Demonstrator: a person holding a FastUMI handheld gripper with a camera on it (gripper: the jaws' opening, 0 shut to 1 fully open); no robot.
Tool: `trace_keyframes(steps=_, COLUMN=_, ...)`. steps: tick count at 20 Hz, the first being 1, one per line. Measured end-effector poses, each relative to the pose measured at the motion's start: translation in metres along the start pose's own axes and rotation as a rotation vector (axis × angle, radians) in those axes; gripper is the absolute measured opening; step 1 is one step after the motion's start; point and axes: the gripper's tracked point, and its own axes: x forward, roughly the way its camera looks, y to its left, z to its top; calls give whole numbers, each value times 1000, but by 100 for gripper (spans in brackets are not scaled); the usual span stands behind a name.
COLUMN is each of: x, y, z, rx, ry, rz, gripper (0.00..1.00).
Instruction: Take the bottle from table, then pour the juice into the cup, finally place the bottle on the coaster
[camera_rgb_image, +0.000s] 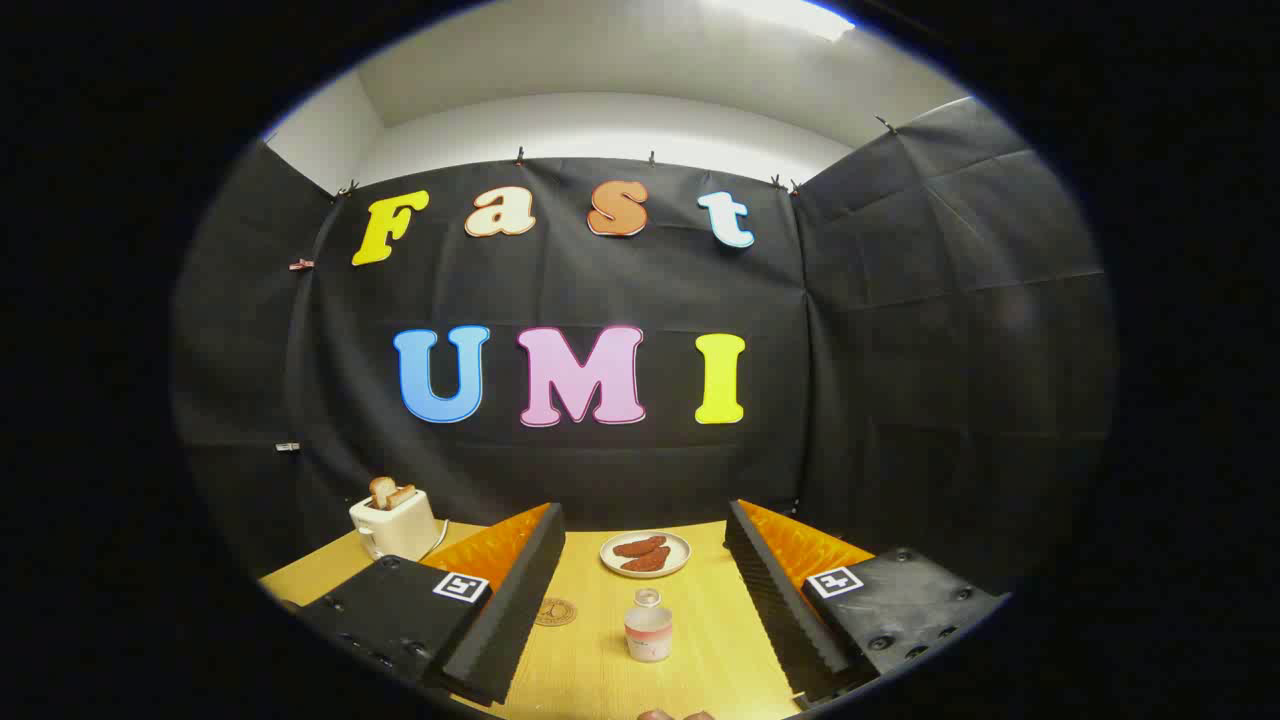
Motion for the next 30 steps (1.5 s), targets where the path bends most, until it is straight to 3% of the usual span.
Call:
trace_keyframes(steps=7, x=6, y=8, z=11, rx=-72, ry=-52, rz=24, gripper=99)
trace_keyframes(steps=14, x=12, y=19, z=-8, rx=-84, ry=-25, rz=80, gripper=97)
trace_keyframes(steps=23, x=38, y=33, z=-67, rx=-102, ry=41, rz=168, gripper=97)
trace_keyframes(steps=30, x=78, y=23, z=-129, rx=-80, ry=86, rz=182, gripper=97)
